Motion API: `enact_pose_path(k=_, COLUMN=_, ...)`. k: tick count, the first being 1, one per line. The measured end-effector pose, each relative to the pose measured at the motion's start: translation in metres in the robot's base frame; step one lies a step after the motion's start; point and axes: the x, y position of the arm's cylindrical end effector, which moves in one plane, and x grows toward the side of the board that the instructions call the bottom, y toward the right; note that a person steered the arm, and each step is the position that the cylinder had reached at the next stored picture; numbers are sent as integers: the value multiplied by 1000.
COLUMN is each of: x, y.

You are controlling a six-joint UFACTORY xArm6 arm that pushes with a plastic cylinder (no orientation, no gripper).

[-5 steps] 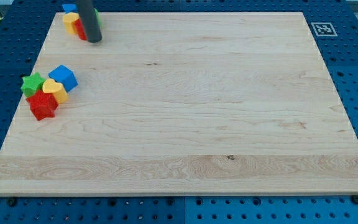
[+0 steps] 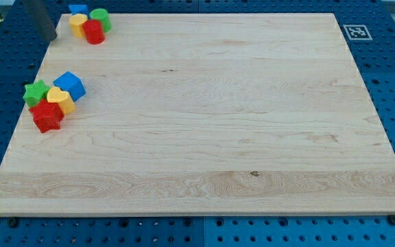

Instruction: Slide the green circle to the center

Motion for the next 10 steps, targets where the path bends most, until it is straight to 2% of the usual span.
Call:
enact_pose_path(k=3, x=-74, y=2)
enact_pose_path(k=4, x=-72, y=11)
enact_pose_path(k=8, x=-72, y=105)
enact_pose_path(k=10, x=-74, y=80)
